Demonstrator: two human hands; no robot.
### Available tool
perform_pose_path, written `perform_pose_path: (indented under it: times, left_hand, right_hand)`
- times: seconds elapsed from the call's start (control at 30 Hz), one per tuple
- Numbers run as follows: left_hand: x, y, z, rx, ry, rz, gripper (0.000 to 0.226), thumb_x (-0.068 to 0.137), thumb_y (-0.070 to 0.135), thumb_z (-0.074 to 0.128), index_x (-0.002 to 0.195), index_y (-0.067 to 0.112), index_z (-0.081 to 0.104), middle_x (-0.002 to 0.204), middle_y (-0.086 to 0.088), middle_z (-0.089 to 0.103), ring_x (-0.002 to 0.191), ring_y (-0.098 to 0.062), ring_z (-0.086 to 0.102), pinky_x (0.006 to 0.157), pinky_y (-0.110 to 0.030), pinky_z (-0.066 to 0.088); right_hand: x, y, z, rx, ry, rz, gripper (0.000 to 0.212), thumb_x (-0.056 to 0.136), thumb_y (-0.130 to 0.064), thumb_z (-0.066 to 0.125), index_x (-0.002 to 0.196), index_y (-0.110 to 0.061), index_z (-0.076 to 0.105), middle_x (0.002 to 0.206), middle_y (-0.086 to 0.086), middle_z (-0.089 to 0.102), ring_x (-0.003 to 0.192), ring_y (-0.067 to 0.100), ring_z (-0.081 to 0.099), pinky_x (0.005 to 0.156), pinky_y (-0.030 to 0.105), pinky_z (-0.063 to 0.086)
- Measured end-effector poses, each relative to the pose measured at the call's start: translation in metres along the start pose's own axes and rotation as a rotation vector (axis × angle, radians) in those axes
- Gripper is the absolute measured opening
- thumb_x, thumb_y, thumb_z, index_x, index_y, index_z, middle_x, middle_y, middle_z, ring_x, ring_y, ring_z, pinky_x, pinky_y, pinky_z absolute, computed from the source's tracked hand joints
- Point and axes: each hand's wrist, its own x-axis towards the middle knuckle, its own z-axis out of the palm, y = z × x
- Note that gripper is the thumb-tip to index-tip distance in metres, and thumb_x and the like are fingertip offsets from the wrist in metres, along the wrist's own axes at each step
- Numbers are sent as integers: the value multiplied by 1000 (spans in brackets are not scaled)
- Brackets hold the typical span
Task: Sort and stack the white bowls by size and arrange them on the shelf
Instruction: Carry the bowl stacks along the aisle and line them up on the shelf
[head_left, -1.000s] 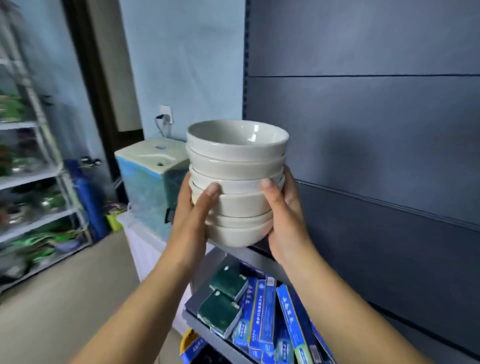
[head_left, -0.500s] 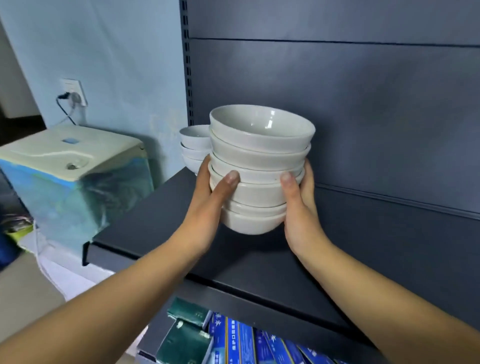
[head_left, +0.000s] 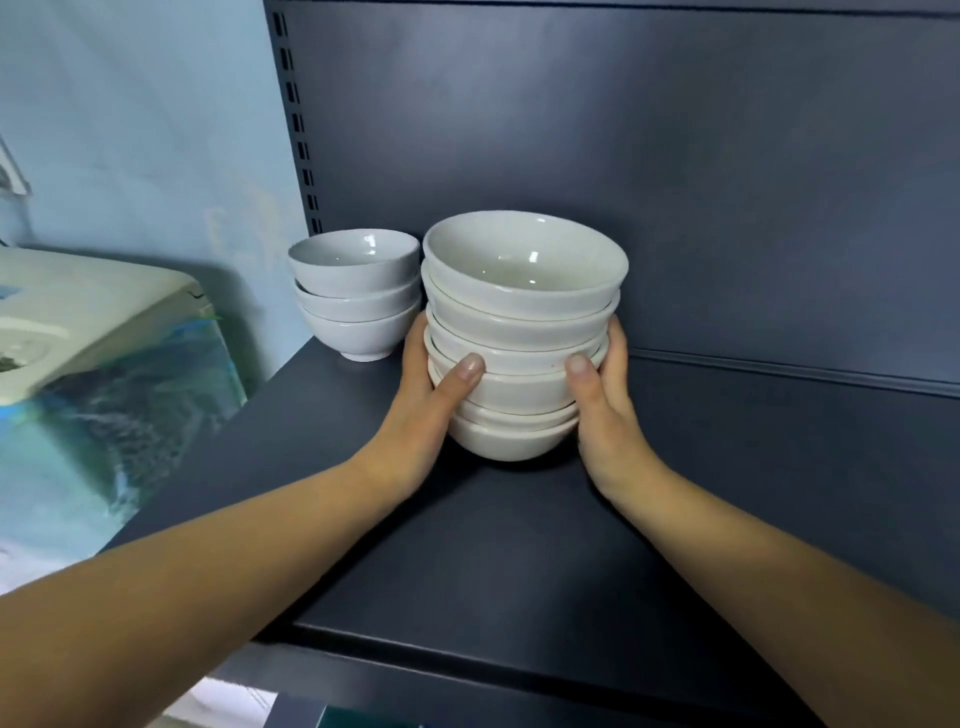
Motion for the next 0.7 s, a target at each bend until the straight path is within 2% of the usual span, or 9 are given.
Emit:
perform_pose_path:
  times: [0.17, 0.27, 0.37, 0.43, 0.5, 0.6, 0.7]
  left_hand:
    - [8, -5, -11, -5, -85, -32, 104, 65, 68, 67, 145, 21, 20, 148, 1, 35, 137, -18, 32, 113, -48, 24]
    - [9, -2, -15, -10, -151, -57, 104, 64, 68, 68, 145, 24, 18, 148, 4, 36, 136, -14, 33, 113, -47, 25]
    - [10, 2, -25, 95, -249, -55, 114, 61, 69, 69, 147, 23, 10, 150, 10, 30, 137, -6, 29, 115, -39, 25]
    - [7, 1, -32, 189, -312, -57, 129, 55, 67, 74, 149, 21, -2, 153, 11, 22, 139, -2, 24, 116, -36, 24]
    - [1, -6, -39, 209, -348, -69, 137, 52, 58, 81, 148, 20, -8, 155, 10, 18, 140, -4, 23, 114, -36, 27]
    - [-2, -9, -43, 202, -294, -128, 128, 51, 36, 86, 149, 22, 4, 149, 13, 33, 133, 0, 36, 105, -24, 39]
    - [3, -9, -42, 228, -230, -117, 99, 60, 24, 86, 142, 19, 32, 135, 13, 51, 121, 2, 49, 94, -13, 43]
  right_hand:
    - [1, 5, 1, -51, -27, 21, 97, 48, -75, 69, 124, -34, 25, 125, -16, 43, 107, -14, 51, 85, 8, 42]
    - [1, 8, -5, -127, -76, 60, 105, 51, -72, 71, 133, -36, 16, 136, -13, 39, 122, -5, 44, 95, 15, 39]
    - [-1, 7, -19, -279, -174, 116, 118, 52, -71, 71, 142, -31, 6, 139, -24, 33, 128, -8, 35, 99, 10, 34]
    - [-4, 8, -28, -329, -203, 169, 120, 49, -67, 75, 144, -29, 12, 136, -28, 37, 126, -10, 37, 99, 9, 35]
    - [-6, 9, -33, -347, -197, 201, 111, 52, -50, 79, 144, -24, 22, 134, -23, 44, 123, -6, 44, 97, 10, 39]
    - [-6, 9, -33, -343, -151, 236, 88, 53, -34, 76, 132, -19, 40, 118, -21, 54, 105, -14, 54, 83, 5, 42]
    - [-2, 13, -33, -339, -108, 256, 70, 47, -41, 71, 112, -30, 47, 108, -22, 56, 95, -17, 56, 77, 4, 43]
